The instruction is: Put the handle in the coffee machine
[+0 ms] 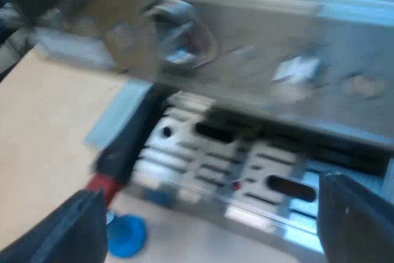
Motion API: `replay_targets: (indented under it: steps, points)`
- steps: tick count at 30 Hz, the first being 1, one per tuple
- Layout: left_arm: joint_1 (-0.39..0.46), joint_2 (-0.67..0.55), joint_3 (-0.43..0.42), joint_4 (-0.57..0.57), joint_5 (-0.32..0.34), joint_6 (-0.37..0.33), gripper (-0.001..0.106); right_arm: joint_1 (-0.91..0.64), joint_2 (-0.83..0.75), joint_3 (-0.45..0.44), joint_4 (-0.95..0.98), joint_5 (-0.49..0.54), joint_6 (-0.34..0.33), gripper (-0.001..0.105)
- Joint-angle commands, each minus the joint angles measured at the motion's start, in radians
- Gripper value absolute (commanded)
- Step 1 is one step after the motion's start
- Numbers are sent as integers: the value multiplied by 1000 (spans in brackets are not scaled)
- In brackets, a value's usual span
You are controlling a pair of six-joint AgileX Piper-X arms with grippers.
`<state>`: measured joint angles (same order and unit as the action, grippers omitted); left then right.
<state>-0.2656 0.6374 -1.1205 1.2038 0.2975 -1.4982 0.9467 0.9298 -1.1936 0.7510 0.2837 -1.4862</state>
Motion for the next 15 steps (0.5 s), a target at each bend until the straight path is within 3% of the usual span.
replay_targets:
  steps: [1,6,10,15]
  points:
    - [39,-4,-30,-4,-2,-12,97,-110,-9,-34,49,-82,-16,71]
    - [126,-4,-29,-6,6,-12,97,-277,-15,-41,74,-184,-41,71]
    - [204,-4,-29,-6,14,-12,97,-377,-18,-41,112,-200,-67,71]
    - [261,-4,-29,-6,36,-12,97,-492,-38,-41,173,-214,-159,71]
